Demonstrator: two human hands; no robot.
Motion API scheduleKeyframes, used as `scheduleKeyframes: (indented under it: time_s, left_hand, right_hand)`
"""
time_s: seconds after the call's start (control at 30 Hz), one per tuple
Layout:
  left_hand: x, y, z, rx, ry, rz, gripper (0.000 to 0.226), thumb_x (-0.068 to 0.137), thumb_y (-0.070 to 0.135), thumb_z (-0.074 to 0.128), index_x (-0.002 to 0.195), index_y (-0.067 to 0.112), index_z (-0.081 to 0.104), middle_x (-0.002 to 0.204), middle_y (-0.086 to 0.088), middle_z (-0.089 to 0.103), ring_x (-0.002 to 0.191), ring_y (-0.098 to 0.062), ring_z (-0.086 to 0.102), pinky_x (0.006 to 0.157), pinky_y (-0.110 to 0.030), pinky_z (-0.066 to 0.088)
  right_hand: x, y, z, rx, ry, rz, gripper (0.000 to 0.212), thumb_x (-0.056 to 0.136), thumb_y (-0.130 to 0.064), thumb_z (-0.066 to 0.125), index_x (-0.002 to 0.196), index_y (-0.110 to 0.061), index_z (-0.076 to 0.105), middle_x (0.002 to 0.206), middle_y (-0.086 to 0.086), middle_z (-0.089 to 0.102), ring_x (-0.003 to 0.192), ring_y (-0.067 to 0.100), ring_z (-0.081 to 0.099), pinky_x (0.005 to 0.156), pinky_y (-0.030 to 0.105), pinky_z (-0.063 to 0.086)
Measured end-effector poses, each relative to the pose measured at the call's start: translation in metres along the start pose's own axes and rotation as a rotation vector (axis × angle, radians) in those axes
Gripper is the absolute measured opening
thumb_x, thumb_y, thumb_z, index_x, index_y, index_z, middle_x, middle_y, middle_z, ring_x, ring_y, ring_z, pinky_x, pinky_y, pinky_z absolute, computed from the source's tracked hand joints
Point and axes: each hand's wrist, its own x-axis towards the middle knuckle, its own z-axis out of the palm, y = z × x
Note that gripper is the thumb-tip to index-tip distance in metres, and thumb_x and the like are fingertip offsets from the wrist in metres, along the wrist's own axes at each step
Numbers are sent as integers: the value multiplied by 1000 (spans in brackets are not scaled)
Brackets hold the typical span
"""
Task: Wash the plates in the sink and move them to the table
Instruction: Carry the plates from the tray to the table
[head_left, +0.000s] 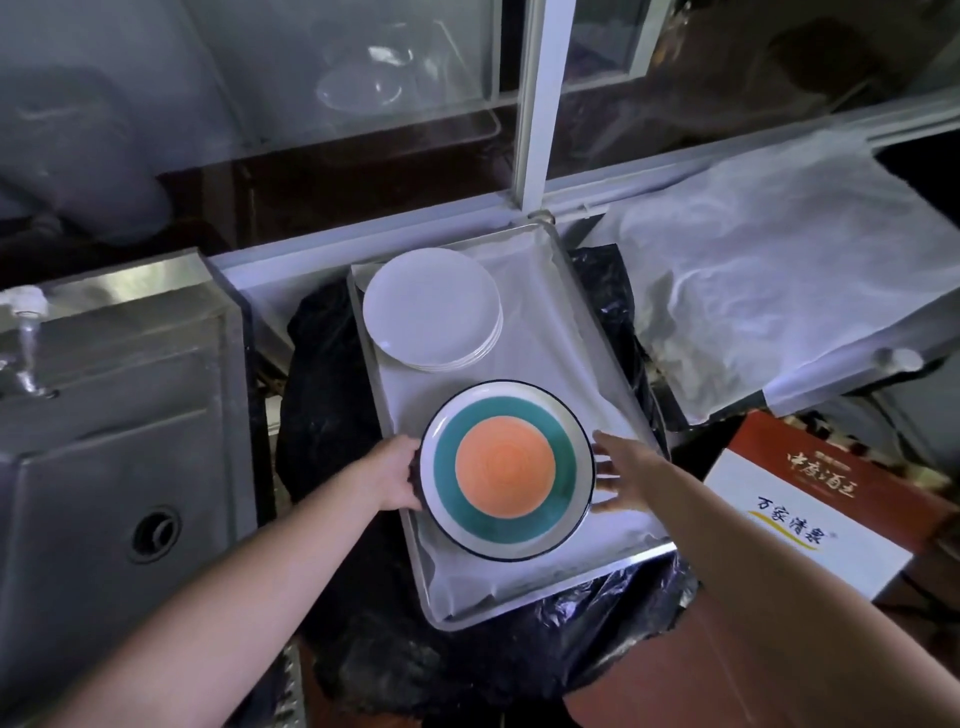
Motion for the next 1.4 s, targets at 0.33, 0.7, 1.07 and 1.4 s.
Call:
scheduleKeyframes:
  time_s: [0.33, 0.7, 1.07, 1.4]
  left_hand:
    - [13, 0, -6, -18, -36, 4, 13, 94, 8, 58, 106, 5, 62, 102, -12, 59, 93, -31, 62, 75, -46, 57]
    - [-15, -10, 3, -2, -98, 17, 14, 99, 13, 60, 105, 2, 64, 95, -16, 62, 84, -32, 65, 75, -45, 59]
    - [-72, -45, 33, 111, -205, 9, 14, 97, 13, 59, 104, 2, 63, 88, -16, 62, 80, -32, 65, 81, -45, 57]
    - [-99, -89, 84, 506, -332, -39, 14, 94, 16, 58, 82, 8, 60, 66, -11, 61, 62, -27, 60, 61, -34, 56]
  right_hand:
    - [-9, 1, 1, 78, 26, 61, 18, 99, -24, 65, 113, -12, 64, 112, 13, 63, 97, 33, 61, 81, 61, 51]
    - [-57, 19, -22, 174, -10, 53, 11, 100, -22, 61, 98, -12, 65, 108, 11, 63, 94, 31, 57, 72, 57, 48]
    - [-116, 88, -79, 351, -79, 77, 18, 88, -18, 72, 105, -13, 66, 112, 11, 64, 106, 31, 59, 100, 59, 45]
    - [-189, 222, -111, 663, 8, 69, 30, 90, -36, 72, 103, -10, 68, 111, 13, 67, 103, 33, 62, 91, 49, 50]
